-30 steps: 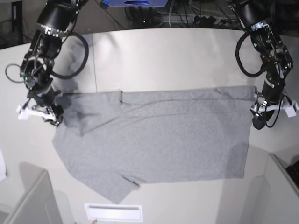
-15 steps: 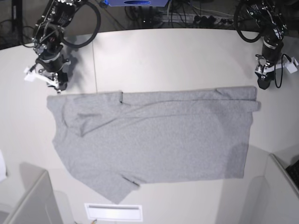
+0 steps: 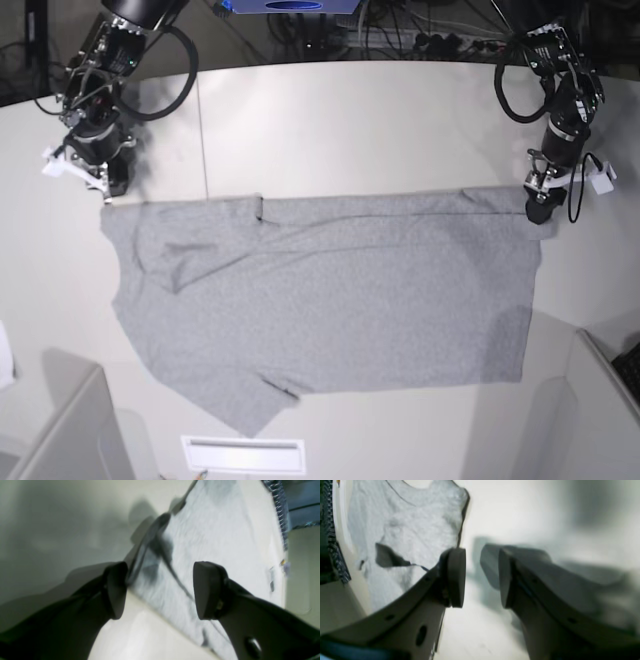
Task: Fold the T-shirt properly
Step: 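Drag the held shirt edge further toward the robot with both grippers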
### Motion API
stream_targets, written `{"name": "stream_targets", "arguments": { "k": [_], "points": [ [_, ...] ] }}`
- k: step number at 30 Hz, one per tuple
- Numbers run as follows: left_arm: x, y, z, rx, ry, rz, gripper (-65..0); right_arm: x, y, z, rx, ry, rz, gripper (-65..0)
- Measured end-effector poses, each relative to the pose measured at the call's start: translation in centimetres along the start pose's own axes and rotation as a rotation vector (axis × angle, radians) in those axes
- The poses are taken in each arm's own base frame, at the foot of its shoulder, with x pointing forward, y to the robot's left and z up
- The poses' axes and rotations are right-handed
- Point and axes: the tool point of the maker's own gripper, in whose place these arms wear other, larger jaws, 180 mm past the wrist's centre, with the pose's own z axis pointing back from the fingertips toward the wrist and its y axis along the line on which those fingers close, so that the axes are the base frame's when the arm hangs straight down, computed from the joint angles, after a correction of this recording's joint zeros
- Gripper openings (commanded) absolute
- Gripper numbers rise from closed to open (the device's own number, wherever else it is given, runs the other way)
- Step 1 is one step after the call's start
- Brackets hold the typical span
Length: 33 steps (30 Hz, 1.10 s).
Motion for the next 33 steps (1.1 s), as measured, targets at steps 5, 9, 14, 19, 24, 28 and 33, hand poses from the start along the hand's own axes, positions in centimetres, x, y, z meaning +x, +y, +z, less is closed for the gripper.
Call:
{"name": "stream_targets", "arguments": {
  "k": [5,9,14,19,24,28,33],
  "points": [
    [0.0,0.0,-0.1,-0.004,0.007,-0.004,-26.2,0.2,1.3,-1.5,0.021,0.024,-0.004,-43.5],
    [-0.1,0.1,-0.1,-0.002,0.007,-0.002,-26.2,0.2,1.8,-2.0,0.027,0.024,-0.011,-43.5],
    [0.0,0.1,0.0,-0.003,0.009,-0.006,-26.2,0.0,2.9,-3.2,0.044,0.041,-0.035,-43.5],
    [0.0,0.2,-0.1,-0.002,0.007,-0.002,-26.2,-0.2,2.6,-3.7,0.052,0.057,-0.038,-44.0],
    [0.0,0.2,-0.1,-0.002,0.008,-0.002,-26.5,0.1,2.8,-4.1,0.057,0.059,-0.038,-44.3],
    [-0.2,0.4,-0.1,0.007,0.012,0.001,-38.8,0.1,2.8,-4.0,0.057,0.055,-0.038,-44.3],
    [-0.9,1.0,0.0,0.028,0.032,0.004,-58.3,0.1,2.8,-4.0,0.057,0.055,-0.038,-44.3]
  ]
}}
